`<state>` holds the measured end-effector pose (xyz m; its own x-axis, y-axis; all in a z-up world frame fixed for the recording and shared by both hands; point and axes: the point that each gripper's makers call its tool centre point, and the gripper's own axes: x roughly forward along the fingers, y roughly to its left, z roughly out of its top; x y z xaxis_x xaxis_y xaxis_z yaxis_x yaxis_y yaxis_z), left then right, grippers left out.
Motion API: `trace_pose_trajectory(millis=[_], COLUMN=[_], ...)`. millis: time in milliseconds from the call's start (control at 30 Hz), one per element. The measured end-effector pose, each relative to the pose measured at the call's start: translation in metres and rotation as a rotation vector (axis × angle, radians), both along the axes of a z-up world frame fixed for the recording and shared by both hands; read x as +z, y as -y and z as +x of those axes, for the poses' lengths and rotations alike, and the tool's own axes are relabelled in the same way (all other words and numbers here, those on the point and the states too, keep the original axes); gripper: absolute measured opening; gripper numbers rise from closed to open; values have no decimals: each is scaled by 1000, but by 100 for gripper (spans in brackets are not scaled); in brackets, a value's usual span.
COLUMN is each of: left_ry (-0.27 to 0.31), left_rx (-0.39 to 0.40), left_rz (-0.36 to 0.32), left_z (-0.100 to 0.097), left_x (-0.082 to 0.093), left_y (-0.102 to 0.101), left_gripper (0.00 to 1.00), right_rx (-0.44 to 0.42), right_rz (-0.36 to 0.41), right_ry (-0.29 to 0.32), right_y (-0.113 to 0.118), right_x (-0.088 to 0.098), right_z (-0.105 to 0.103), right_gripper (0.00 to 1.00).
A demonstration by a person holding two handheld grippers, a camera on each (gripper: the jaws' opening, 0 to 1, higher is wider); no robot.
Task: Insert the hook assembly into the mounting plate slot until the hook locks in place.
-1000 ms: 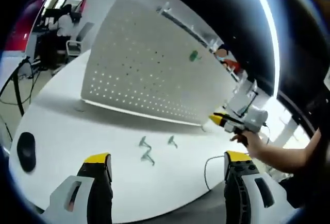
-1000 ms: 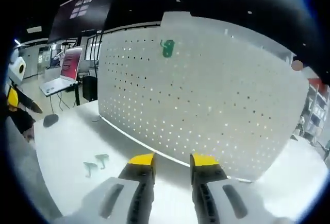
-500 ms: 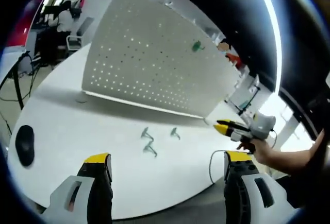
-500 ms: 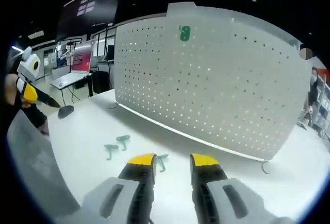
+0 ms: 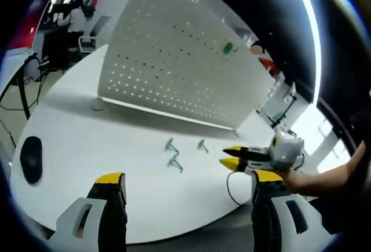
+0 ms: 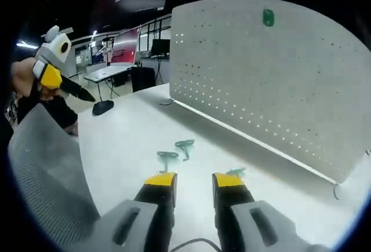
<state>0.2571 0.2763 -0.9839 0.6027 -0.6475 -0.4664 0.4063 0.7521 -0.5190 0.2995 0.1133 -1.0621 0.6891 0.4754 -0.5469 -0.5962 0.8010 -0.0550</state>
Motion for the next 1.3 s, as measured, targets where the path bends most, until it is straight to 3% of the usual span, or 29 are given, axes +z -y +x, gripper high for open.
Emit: trace_pose_trajectory(millis=[200,367,667,800,900,1067,1233,1300], left_ry=[-2,-15,-26,-34,-39,-42,-38,-38], left_rx=[8,13,30,32,38,35,32,30], left_rz=[1,5,-2,-3,-5,-3,-1,5], left_z=[-1,-3,-1,0,1,3,4,4], left_x=[1,-2,-5,-7,-8,-9,-6,-5], left_y=[-3,-6,-7,-7,-8,-7,-6,-6], left_gripper=[90,90,90,90,89,89,89,90], right_rx=[72,53,29,57,55,81,29,-22], right_rz=[-5,0,22,-60,-44,-89,-49,20], right_ry=[-105,-122,-248,-229,-238,-218,-244,-228], right_y=[-34,-45,-57,-55,-58,-58,-56,-55], right_x=[-37,-46,-67,-70,-71,-72,-71,-61], right_z=[11,26,39,39,37,36,38,42], right_gripper=[18,14,10,9,8,1,0,0])
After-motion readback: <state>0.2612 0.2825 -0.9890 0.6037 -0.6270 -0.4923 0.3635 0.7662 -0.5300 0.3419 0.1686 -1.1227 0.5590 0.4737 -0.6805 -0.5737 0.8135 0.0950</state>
